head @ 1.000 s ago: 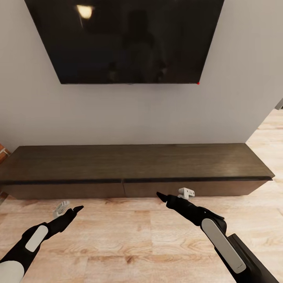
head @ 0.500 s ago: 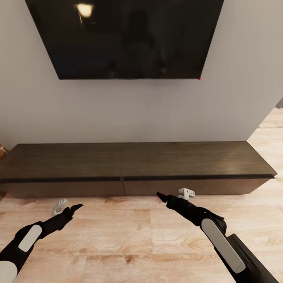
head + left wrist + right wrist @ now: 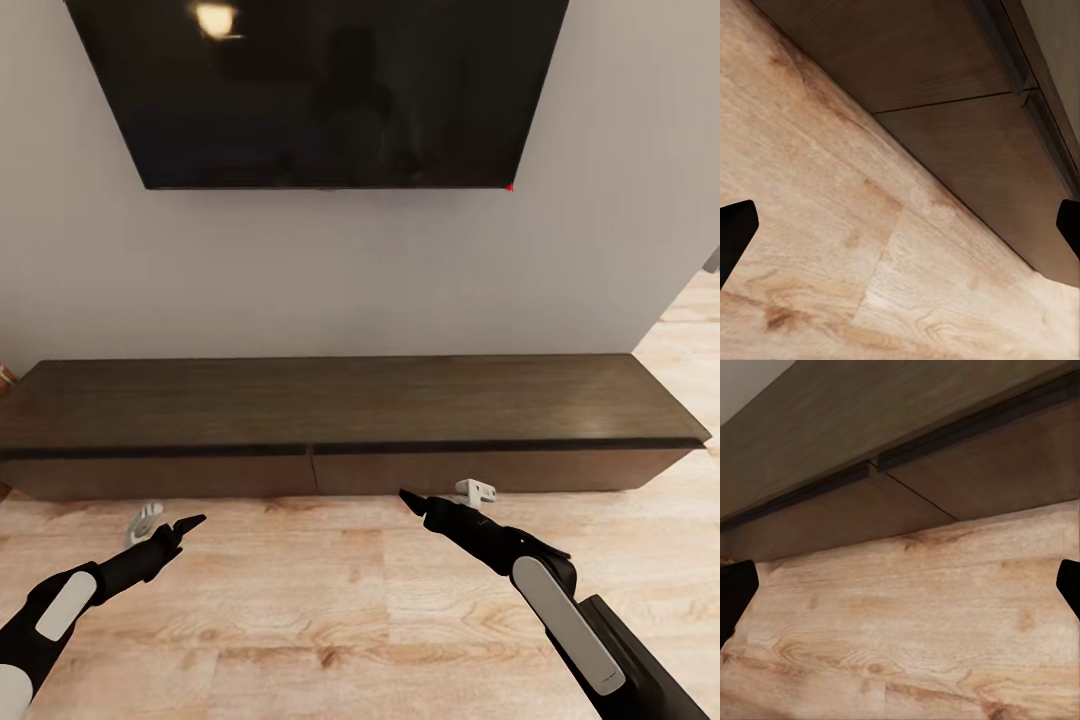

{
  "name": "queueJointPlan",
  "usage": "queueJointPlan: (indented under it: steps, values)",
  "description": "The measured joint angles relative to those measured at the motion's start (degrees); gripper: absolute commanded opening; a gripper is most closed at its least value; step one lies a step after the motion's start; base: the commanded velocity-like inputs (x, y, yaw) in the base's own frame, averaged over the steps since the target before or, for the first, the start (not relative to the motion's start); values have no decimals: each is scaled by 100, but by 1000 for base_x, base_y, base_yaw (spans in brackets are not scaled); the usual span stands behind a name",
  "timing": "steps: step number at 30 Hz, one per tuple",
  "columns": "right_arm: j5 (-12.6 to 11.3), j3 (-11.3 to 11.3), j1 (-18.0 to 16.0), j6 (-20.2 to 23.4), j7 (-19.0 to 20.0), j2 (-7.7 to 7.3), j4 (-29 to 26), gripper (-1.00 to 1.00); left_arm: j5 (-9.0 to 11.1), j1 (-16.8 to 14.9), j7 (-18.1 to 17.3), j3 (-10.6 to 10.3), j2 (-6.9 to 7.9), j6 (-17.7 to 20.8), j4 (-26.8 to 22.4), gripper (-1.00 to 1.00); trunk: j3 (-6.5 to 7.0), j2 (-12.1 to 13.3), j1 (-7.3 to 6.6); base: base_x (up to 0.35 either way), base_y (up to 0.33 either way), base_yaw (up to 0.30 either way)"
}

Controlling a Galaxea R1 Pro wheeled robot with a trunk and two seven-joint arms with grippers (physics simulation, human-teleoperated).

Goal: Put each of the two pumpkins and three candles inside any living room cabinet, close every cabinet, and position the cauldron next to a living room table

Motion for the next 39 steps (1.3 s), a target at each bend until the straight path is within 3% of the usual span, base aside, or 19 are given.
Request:
queueJointPlan:
  steps: [20,26,33,39]
  values:
    - [-8,3,0,18,5,1,-8,100,0,0,-36,0,17,2,-7,100,-359,-802,439,0,0,0]
    - [-22,0,0,70,49,-10,-54,100,-1,8,-538,1,130,13,-3,100,-467,-1043,571,0,0,0]
    - [-31,0,0,86,248,-3,-72,100,0,9,-686,-4,180,111,0,100,-592,-1324,725,0,0,0]
    - [-52,11,-1,89,682,-3,-92,100,1,9,-700,2,185,125,0,100,-700,-1564,857,0,0,0]
